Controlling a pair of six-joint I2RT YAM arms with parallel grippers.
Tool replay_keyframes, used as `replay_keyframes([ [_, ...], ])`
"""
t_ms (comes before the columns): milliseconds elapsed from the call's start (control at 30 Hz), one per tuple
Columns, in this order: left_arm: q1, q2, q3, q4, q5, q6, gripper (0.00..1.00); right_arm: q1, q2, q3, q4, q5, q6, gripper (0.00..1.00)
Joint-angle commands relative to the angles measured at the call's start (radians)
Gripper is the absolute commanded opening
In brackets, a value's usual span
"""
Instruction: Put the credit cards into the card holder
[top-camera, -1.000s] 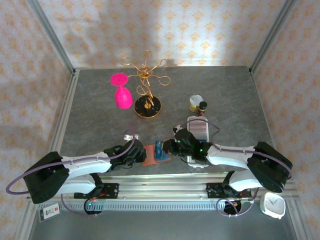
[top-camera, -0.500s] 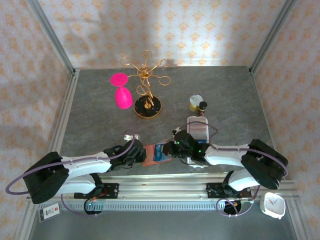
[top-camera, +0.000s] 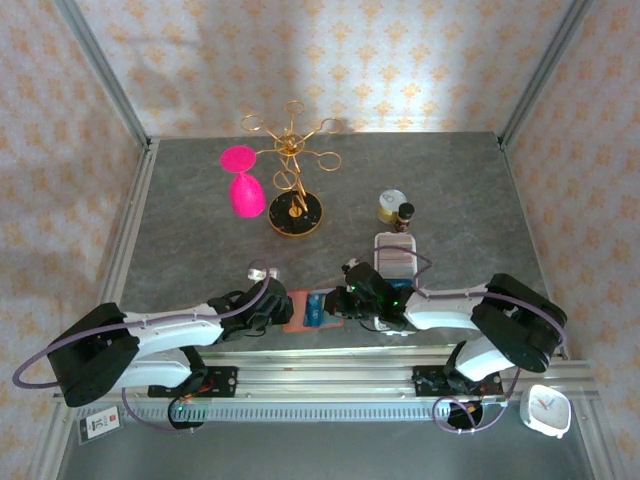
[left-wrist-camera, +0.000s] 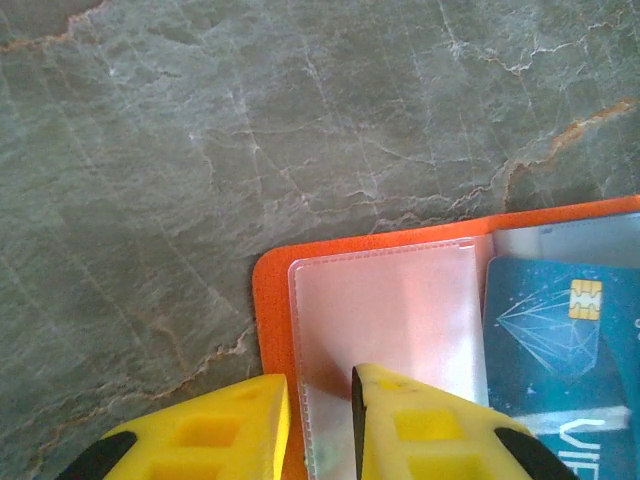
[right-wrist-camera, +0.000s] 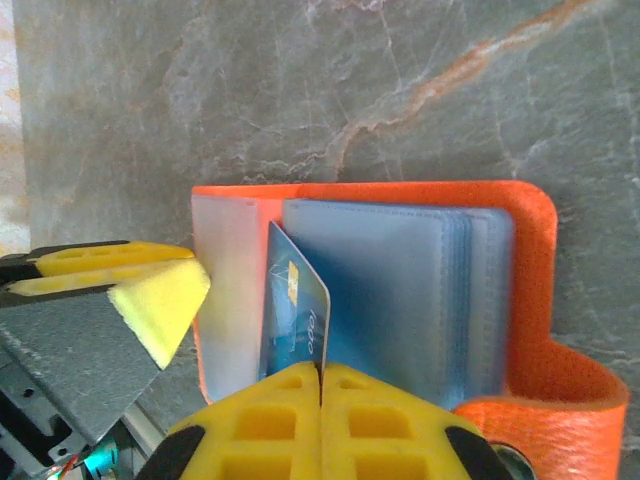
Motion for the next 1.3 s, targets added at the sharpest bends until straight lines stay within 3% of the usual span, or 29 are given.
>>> replay_keyframes([
  [0,0.005,0.021,-0.025,-0.005,0.001,-0.002,0.25,0.011,0.02,0.033,-0.014,-0.018,-0.017,0.0],
  [1267,0.006,-0.029,-0.078,0.027,0.017,-0.024,0.26,0.071,0.183,0.198,-0.057,0.013,0.009,0.0],
])
